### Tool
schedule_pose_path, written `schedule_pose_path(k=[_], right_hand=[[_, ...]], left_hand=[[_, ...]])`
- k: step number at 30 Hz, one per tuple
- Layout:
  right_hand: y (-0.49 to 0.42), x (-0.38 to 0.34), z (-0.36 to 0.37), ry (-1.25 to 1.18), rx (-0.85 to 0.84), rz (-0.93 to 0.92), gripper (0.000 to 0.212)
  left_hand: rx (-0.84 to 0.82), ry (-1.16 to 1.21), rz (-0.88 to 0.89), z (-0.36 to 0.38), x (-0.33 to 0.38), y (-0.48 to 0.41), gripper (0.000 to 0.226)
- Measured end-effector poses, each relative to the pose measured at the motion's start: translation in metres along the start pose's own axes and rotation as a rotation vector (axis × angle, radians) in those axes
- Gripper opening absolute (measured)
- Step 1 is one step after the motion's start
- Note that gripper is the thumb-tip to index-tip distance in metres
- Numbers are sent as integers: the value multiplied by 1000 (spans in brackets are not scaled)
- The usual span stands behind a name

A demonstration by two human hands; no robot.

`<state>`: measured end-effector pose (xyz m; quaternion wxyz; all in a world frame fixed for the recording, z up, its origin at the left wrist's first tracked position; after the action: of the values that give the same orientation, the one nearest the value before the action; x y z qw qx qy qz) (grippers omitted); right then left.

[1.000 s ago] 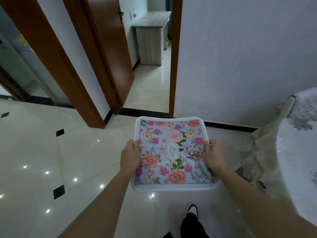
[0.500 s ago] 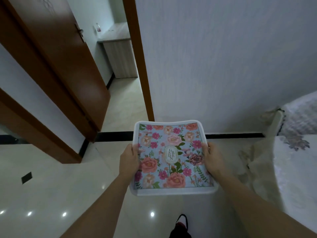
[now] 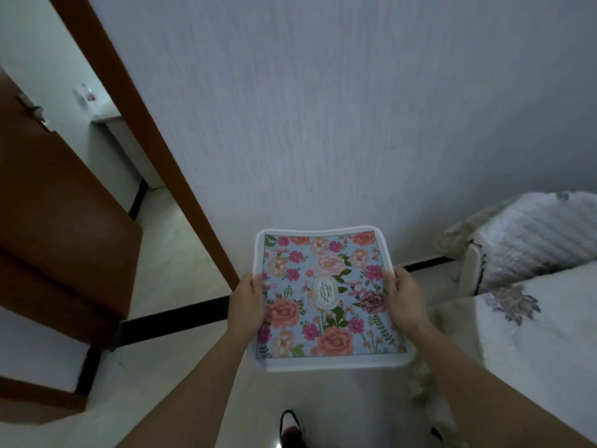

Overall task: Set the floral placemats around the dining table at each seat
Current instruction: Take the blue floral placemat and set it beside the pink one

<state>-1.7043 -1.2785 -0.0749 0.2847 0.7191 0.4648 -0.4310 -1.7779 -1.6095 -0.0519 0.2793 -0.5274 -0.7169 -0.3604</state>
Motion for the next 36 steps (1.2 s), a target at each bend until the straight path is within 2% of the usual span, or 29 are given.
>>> schedule_pose_path(k=[12,20,28,36], right_hand=[[-150,41,-62,-28,275,129,27],[-255,45,-123,45,473,195,33],[-269,71,-187,131,663,315,33],[-295,103,-259,181,780,364,34]], left_hand=[[-265,10,145,155,129,-167,35],[-469,-30,217,261,243,-269,34],[-693,-88,314,361,325,-280,29],[-803,-92,351,447,388,-272,33]])
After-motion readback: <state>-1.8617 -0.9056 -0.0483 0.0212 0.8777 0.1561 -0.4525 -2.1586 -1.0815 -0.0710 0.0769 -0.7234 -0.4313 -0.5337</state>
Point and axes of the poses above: each hand's wrist, its own y-axis away from the middle knuckle, its own z-axis out of the palm, x = y × z, the point moved 10 cm from there along -y, towards the middle knuckle, and after that the axes turned 9 degrees about -z, right-handed, at the moved point
